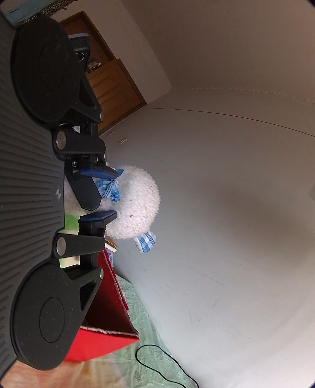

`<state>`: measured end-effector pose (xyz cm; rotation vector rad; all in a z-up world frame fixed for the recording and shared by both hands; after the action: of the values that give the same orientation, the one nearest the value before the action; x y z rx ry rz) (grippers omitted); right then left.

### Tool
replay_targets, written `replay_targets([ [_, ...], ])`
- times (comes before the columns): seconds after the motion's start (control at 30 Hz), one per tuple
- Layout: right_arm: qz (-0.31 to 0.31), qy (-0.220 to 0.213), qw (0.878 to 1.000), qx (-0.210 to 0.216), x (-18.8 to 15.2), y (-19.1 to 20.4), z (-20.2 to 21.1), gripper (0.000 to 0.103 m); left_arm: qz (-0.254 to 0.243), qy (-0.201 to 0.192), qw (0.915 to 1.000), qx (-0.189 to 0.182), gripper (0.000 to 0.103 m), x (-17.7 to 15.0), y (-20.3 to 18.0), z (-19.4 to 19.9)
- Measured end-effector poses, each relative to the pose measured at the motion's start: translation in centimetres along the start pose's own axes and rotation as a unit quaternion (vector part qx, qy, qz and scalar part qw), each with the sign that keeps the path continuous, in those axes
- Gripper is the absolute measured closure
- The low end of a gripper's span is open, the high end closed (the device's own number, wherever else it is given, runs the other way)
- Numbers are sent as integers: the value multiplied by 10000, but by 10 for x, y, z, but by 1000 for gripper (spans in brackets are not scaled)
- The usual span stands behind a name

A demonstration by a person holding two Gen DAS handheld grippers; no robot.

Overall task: Organize objects
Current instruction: 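Lift the bow-tied white bear into the red box and release it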

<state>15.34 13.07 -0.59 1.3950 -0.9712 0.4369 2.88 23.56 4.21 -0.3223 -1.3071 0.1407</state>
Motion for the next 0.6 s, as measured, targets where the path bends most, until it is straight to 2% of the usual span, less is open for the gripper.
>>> replay_targets([
  [0.1, -144, 53, 9999, 56, -4, -5, -3, 71, 159, 119, 9998, -39, 46, -2, 11, -3],
  [0.17, -213, -77, 9997, 26, 0, -7, 4, 72, 197, 152, 9996, -127, 46, -1, 5, -10],
  [0.3, -163, -662, 9977, 50, 31, -1, 43, 73, -43, -39, 9983, -577, 46, 22, -43, -21],
  [0.43, 134, -1461, 9891, 86, 74, 18, 98, 73, -310, -231, 9909, -1287, 46, 47, -103, -26],
  [0.5, 320, -1711, 9847, -2, 86, 29, 121, 73, -402, -235, 9869, -1546, 45, 50, -128, -31],
  [0.53, 409, -1762, 9835, -81, 90, 33, 130, 73, -480, -220, 9858, -1594, 44, 49, -137, -35],
  [0.57, 455, -1770, 9830, -151, 92, 33, 136, 73, -544, -196, 9857, -1582, 38, 47, -144, -40],
  [0.6, 409, -1778, 9830, -190, 93, 30, 141, 72, -550, -136, 9863, -1551, 27, 43, -146, -47],
])
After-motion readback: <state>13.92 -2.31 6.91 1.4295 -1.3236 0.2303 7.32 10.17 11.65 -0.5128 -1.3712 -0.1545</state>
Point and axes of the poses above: each gripper's, at about its wrist camera, not at the fingertips, and z roughly against the way its jaws point, y to its left, x to its top, the point moved 9 cm from there along -z, roughly the way its jaws point, and after that the axes turned 2 degrees about x, right-handed, at the moved point
